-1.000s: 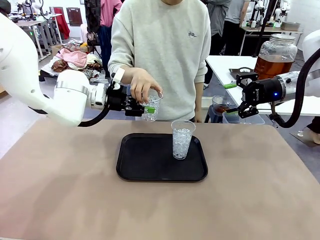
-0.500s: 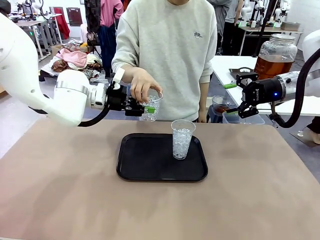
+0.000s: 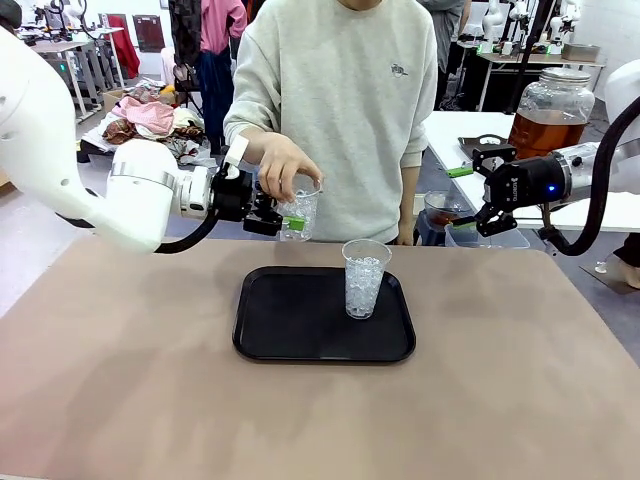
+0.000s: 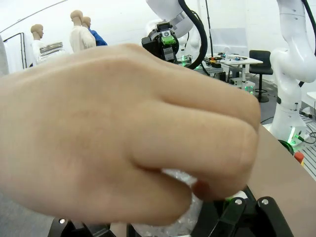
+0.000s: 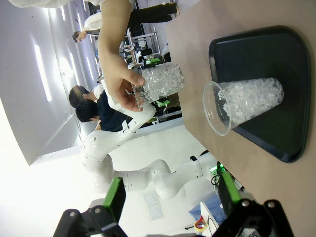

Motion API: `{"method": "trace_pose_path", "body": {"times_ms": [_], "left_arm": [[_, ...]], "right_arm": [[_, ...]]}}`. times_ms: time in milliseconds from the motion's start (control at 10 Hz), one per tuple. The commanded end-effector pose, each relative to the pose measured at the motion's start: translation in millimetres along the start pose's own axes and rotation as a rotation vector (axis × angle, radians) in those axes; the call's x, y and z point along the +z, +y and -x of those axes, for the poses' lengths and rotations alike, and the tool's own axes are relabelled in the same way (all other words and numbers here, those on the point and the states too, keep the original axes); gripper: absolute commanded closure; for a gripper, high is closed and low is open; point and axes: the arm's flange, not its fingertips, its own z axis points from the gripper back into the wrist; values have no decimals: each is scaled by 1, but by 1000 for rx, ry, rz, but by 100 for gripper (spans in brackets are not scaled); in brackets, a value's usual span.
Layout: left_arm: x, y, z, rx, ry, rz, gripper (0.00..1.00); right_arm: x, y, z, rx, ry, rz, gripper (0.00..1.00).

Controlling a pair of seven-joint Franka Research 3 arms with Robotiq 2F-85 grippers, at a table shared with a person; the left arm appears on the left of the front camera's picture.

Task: Pour the drink into the iced cup.
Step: Open the gripper to release the iced cup you were holding.

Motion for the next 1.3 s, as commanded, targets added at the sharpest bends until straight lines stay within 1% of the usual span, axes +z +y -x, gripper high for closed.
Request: {"method": "trace_pose_path", "body": {"times_ms": [0, 200, 500, 800, 900, 1200], "left_arm": [[13, -8, 3, 18, -4, 13, 0], [39, -26, 13, 56, -25, -5, 0], [82, -61, 27, 82, 7, -38, 0], [118, -91, 45, 70, 11, -61, 0], [131, -100, 50, 63, -9, -78, 0], [161, -108, 59, 12, -51, -79, 0]], "right_arm": [[0, 1, 1, 0, -1, -1, 0], [0, 1, 1, 0, -1, -1, 0], [0, 1, 1, 0, -1, -1, 0], [0, 1, 1, 0, -1, -1, 0], [0, 1, 1, 0, -1, -1, 0], [0, 1, 1, 0, -1, -1, 0]]}}
